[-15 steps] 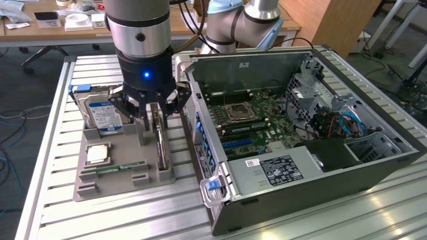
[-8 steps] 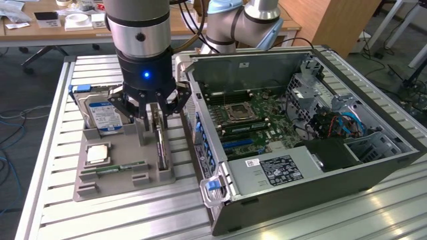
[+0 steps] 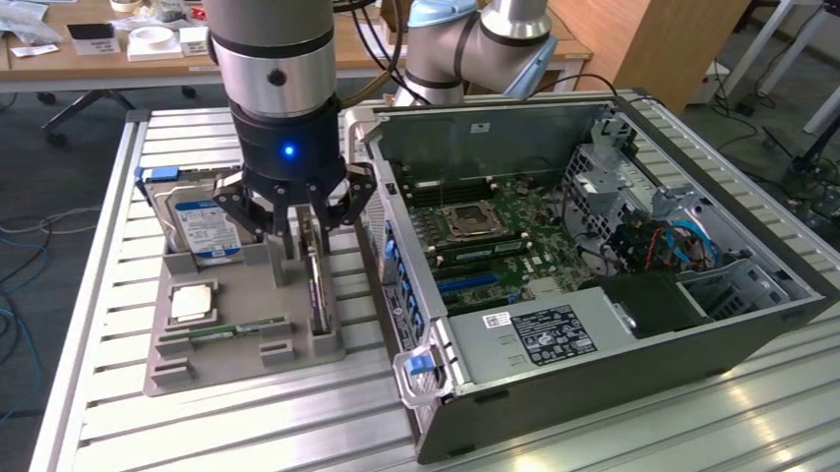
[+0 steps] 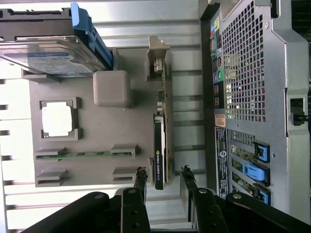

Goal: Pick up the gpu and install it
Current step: 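Pick up the gpu and move the gpu toward the slot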

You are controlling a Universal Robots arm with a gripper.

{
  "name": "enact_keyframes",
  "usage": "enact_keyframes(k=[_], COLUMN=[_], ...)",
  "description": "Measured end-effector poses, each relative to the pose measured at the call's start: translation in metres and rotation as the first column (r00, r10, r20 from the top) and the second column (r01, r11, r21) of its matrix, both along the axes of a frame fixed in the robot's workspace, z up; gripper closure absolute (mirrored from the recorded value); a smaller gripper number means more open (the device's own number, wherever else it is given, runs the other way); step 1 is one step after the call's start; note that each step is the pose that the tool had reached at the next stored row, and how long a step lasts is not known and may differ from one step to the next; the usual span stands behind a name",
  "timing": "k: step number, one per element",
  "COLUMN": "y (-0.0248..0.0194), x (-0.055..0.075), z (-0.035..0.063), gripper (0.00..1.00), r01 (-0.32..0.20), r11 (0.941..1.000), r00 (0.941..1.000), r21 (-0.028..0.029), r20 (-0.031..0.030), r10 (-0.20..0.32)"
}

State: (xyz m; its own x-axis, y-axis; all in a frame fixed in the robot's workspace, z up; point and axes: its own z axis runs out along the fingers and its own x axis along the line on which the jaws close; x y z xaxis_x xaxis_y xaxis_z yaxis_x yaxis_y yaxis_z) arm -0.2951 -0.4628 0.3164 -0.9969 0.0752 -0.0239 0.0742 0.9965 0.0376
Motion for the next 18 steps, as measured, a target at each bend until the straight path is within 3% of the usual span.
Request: enact_keyframes(k=[7,18], y=[0.0000,0.0000], x=[0.0000,0.0000], z=[-0.0071,-0.0079], gripper=[0.58,0.58], r01=[0.000,0.000], r11=[1.0000,1.0000], r00=[1.0000,1.0000], r21=[0.0000,-0.0001], r20=[-0.0001,-0.0001], r10=[0.000,0.000])
